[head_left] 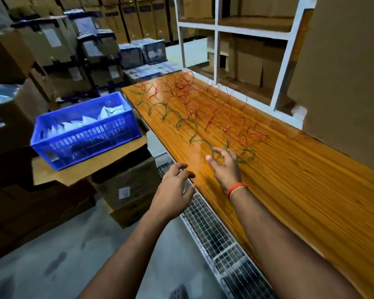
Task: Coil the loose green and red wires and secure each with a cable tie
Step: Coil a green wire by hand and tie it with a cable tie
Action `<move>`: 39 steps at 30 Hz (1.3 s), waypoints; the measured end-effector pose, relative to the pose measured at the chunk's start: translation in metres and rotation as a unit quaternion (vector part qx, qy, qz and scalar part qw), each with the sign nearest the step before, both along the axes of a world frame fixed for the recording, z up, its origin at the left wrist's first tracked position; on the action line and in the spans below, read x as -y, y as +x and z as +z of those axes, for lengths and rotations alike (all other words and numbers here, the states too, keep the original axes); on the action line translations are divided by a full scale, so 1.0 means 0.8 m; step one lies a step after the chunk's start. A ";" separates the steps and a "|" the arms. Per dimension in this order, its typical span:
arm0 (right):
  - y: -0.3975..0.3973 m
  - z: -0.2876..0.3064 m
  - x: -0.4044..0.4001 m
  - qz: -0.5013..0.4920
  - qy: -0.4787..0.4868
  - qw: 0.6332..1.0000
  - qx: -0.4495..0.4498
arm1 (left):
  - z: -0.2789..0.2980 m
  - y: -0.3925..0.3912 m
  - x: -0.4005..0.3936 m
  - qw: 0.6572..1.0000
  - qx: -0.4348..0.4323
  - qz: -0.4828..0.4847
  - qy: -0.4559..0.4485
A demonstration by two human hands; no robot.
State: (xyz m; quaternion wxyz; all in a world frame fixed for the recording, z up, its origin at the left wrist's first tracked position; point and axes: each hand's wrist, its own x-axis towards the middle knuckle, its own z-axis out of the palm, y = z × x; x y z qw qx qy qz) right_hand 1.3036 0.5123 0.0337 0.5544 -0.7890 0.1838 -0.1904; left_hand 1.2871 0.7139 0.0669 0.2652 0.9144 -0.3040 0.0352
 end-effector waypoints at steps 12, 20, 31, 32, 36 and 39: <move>-0.084 0.004 -0.031 0.008 0.162 0.986 0.027 | -0.019 0.130 0.065 0.965 0.016 -0.260 0.017; -0.188 0.023 0.000 -0.179 0.162 0.964 0.112 | -0.025 0.079 0.103 0.916 -0.073 -0.383 -0.092; -0.397 0.027 0.083 -0.508 0.066 0.851 0.114 | -0.002 -0.086 0.125 0.855 -0.323 -0.284 -0.290; -0.418 0.027 0.089 -0.535 0.052 0.836 0.112 | 0.001 -0.101 0.127 0.839 -0.347 -0.268 -0.322; -0.478 0.031 0.102 -0.485 0.039 0.874 0.010 | 0.017 -0.158 0.136 0.804 -0.408 -0.229 -0.368; -0.487 0.033 0.094 -0.377 -0.036 0.910 -0.166 | 0.031 -0.191 0.147 0.774 -0.456 -0.226 -0.376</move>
